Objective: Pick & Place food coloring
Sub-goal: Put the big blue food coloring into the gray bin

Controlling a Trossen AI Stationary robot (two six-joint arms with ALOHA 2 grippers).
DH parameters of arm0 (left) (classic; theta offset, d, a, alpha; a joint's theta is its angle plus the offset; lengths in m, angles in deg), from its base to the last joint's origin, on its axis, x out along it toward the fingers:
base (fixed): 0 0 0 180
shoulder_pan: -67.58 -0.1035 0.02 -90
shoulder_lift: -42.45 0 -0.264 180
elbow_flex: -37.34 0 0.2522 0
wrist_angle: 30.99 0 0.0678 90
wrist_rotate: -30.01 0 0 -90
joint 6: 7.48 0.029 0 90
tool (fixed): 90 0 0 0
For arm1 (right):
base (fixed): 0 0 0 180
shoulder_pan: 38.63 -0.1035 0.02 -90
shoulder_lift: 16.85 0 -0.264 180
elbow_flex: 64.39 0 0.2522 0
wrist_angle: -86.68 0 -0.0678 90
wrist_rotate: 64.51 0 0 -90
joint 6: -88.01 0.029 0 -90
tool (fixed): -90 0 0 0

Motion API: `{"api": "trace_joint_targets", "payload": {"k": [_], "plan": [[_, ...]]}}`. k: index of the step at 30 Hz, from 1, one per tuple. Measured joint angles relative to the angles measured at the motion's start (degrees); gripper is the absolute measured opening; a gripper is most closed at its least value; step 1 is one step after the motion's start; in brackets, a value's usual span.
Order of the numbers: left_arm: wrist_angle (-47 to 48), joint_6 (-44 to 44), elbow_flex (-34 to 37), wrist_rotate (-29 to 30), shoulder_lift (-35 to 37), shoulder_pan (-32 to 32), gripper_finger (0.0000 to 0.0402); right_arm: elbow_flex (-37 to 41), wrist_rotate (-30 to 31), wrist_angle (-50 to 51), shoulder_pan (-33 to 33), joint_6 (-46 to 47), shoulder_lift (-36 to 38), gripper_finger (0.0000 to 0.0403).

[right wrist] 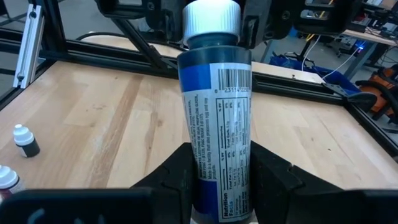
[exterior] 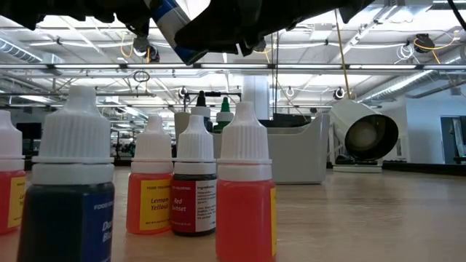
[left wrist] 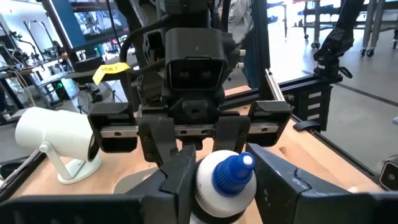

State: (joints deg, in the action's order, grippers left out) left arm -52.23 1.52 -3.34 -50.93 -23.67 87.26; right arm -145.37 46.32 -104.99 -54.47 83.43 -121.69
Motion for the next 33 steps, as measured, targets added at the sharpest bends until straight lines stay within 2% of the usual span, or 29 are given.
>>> {"api": "trace_joint_targets", "payload": {"k": [20,26,33], "plan": [[2.2,-0.1,0.0,0.0,0.0,0.7,0.0125,0.0,0.0,0.2,0.0,-0.7,0.0,0.0114],[2.2,-0.1,0.0,1.3,0.0,0.7,0.0125,0.0,0.0,0.8,0.0,-0.9,0.0,0.0144],[3.4,-0.3,0.3,1.6,-0.1,0.7,0.0125,-0.2,0.0,0.8,-0.1,-1.0,0.2,0.0210]]}}
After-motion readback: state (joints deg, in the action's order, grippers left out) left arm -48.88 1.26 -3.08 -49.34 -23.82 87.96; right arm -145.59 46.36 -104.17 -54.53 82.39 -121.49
